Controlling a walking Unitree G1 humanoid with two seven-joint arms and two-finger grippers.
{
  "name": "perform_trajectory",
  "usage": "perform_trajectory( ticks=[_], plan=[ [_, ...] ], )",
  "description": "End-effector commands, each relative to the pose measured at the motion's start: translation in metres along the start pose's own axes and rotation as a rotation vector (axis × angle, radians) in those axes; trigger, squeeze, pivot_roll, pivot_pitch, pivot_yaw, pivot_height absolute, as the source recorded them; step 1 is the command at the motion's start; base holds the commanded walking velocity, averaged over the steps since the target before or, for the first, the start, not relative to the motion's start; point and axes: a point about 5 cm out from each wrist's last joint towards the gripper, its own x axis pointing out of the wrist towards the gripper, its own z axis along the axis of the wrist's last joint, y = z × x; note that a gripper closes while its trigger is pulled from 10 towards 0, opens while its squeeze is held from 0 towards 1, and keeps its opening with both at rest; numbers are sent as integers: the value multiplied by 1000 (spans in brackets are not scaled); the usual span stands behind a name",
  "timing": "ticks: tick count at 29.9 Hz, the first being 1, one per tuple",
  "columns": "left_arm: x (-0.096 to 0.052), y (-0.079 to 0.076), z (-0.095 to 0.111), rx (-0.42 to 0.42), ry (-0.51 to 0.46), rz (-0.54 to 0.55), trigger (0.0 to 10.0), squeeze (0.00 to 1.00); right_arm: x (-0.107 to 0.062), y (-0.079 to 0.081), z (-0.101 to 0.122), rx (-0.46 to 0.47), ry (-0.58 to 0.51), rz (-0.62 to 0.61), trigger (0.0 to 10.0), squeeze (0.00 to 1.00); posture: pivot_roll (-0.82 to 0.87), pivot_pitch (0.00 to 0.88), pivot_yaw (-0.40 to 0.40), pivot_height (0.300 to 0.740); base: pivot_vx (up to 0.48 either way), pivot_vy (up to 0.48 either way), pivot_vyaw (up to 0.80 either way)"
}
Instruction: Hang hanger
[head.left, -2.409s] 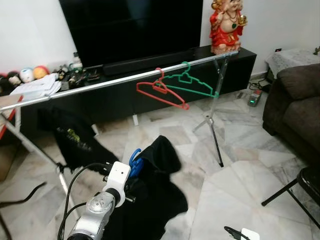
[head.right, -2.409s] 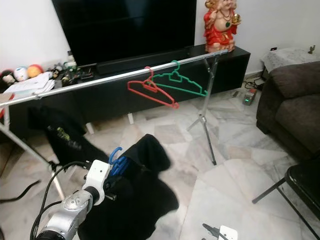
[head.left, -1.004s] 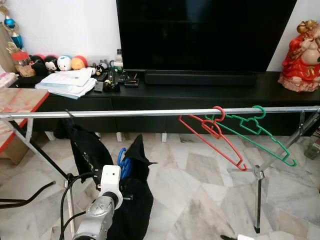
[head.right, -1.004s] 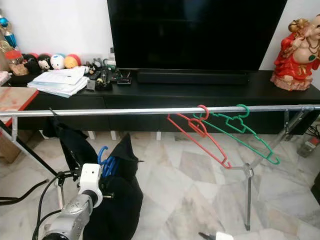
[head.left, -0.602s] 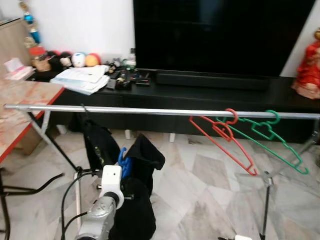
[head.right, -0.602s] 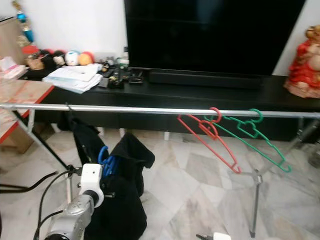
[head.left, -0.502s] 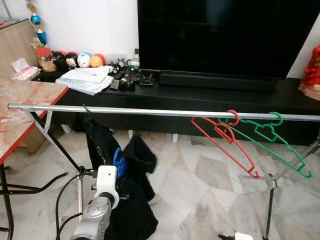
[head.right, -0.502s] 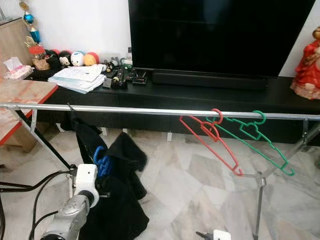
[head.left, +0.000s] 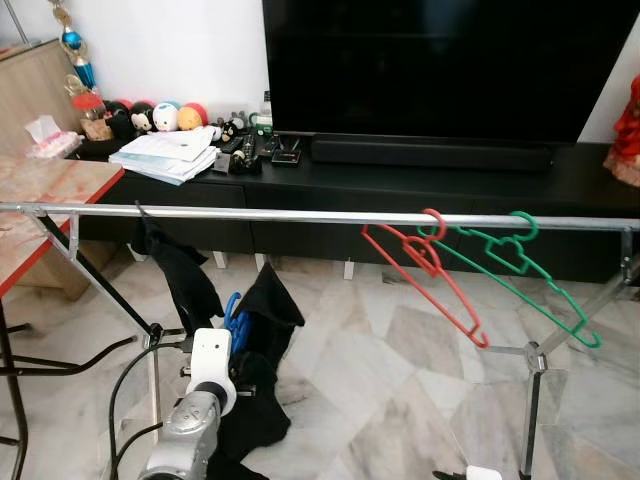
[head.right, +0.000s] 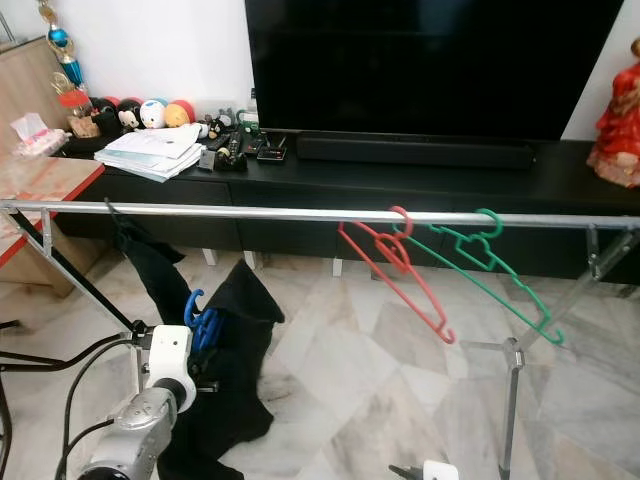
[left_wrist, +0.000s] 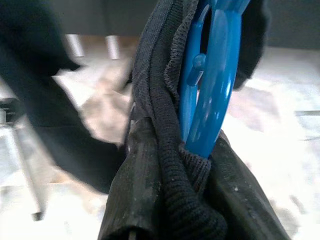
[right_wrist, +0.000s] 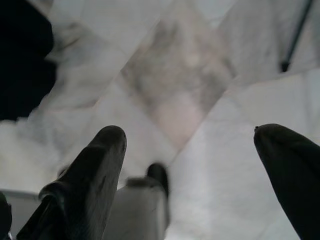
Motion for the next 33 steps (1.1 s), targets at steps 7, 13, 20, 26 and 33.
perform_trajectory(
  ticks=[7,13,20,26,33],
  plan=[
    [1,9,14,39,-63,24,10000,0,1,7,1,-3,1,33,10000,0,-81,50,51,740,0,-340,0],
    [-5,25,8,39,-58,87,10000,0,1,7,2,-10,3,39,10000,0,-80,59,44,740,0,0,0],
    [-20,52,5,40,-83,141,10000,0,1,6,5,-31,0,57,10000,0,-70,65,31,740,0,0,0],
    [-26,69,3,38,-76,209,10000,0,2,8,8,-65,-3,84,10000,0,-71,67,29,740,0,0,0],
    [-26,67,5,25,-86,191,10000,0,2,9,9,-89,0,93,10000,0,-65,65,28,740,0,0,0]
  ],
)
